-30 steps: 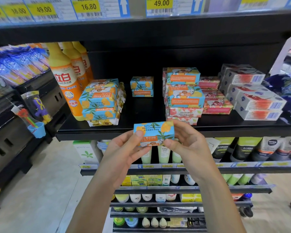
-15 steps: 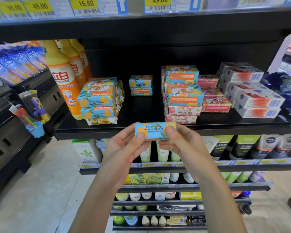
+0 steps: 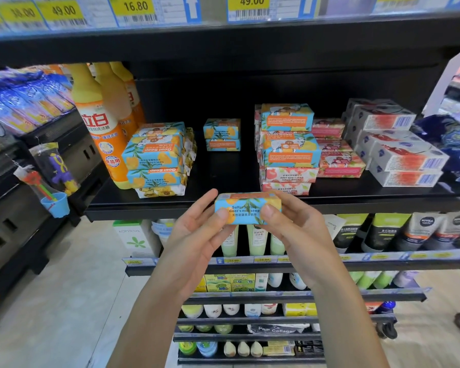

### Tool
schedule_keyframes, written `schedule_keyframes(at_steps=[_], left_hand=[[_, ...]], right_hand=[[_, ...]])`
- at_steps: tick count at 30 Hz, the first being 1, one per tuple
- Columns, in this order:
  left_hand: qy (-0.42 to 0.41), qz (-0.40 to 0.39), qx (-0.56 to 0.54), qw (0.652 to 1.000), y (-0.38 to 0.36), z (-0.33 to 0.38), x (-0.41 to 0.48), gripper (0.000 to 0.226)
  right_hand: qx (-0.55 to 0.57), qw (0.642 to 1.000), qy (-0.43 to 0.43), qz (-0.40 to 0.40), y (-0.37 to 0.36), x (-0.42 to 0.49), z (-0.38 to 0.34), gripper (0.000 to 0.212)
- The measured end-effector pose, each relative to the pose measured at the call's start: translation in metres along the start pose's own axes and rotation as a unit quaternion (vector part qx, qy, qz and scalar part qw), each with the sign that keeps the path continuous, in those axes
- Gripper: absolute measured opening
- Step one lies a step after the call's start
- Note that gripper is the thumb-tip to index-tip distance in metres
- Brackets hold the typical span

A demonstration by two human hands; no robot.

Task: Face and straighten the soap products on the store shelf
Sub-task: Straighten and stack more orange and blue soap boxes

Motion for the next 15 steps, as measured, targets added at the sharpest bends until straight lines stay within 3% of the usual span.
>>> schedule_keyframes(at_steps=[3,8,15], left_hand=[[0.019,-0.007,0.016,1.000,-0.0035,-0.0003,0.0002,0.048],[0.039,0.010,0.041,0.998,-0.0018,-0.0015,-0.0002,0.053],[0.036,0.009,0.041,0.998,0.0023,-0.0029,0.0007,0.041]], right_hand=[[-0.007,1.000,0.016,-0.015,0.0004,-0.0002,-0.0026,0.050],[-0.006,0.998,0.040,-0.038,0.0004,-0.0007,-0.0038,0.060],[-0.009,0.997,0.032,-0.075,0.0000,-0.0003,-0.0015,0.072]])
Point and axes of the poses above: each hand's wrist, its own x-axis towards the middle knuckle, its own y-axis out of the back of the hand, z = x × y, the point moved 7 cm from there along x, towards the middle knuckle, and after that the axes turned 13 degrees about -z, right-handed, at the moved point
